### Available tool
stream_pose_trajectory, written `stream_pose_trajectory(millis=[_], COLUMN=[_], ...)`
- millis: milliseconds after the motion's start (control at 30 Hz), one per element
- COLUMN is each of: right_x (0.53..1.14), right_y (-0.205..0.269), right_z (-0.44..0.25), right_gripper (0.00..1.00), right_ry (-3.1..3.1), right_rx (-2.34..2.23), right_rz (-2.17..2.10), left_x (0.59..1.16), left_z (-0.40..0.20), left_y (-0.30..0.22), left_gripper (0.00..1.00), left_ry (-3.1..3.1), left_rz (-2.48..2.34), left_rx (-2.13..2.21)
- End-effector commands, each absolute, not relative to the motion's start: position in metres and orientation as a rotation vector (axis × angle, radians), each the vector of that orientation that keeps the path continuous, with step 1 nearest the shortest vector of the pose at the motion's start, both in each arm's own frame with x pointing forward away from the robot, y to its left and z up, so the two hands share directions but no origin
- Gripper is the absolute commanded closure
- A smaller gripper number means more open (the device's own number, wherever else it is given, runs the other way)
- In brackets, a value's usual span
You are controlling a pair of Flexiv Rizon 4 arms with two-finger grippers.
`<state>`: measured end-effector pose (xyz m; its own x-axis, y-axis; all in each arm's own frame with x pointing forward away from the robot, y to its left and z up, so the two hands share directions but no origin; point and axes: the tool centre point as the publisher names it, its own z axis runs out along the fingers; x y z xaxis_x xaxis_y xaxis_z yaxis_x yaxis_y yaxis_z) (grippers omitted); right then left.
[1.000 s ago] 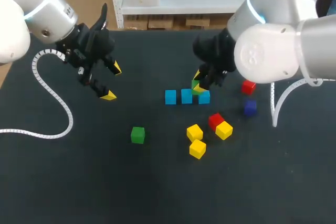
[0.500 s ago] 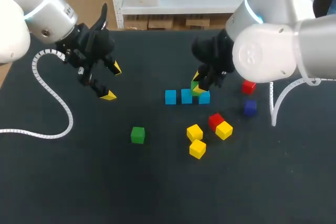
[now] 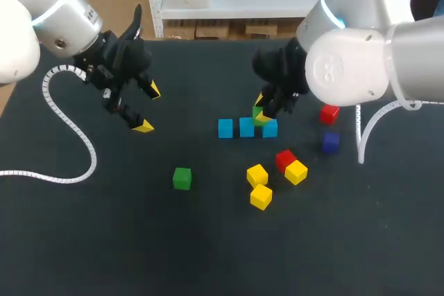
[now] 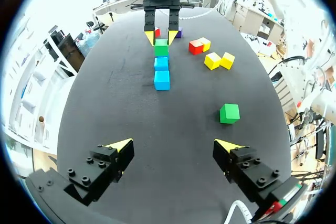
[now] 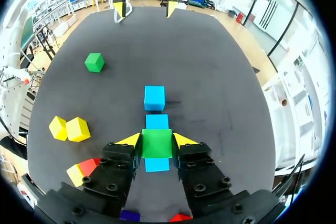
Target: Place the blue cubes, place green cubes on the blue cubes, place the yellow cubes on the green cubes, then place the red cubes on the yellow cubes, and place purple cube on the red cubes.
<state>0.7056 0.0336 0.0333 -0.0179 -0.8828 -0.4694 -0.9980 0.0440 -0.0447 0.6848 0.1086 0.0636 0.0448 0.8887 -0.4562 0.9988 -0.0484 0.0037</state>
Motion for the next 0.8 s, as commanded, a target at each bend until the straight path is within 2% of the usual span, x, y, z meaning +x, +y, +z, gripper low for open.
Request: stream_pose_trajectory(millis=[33, 200, 800], right_x=[0.7058, 0.7054, 0.7052], right_y=[0.0337, 0.0339, 0.0339], right_z=[0.0325, 0.0324, 0.0297], right_gripper=[1.00, 1.00, 0.90], right_ry=[1.959, 1.956, 1.955], right_rx=[-1.897, -1.900, -1.904], right_rz=[0.430, 0.432, 0.437], left_x=[0.6864, 0.6864, 0.6864], left_z=[0.0631, 0.0631, 0.0631], left_y=[0.1089, 0.1089, 0.1089], left_gripper=[0.00, 0.00, 0.00], left_ry=[1.909, 1.909, 1.909], left_rz=[-0.483, -0.483, -0.483], left_rx=[2.011, 2.011, 2.011])
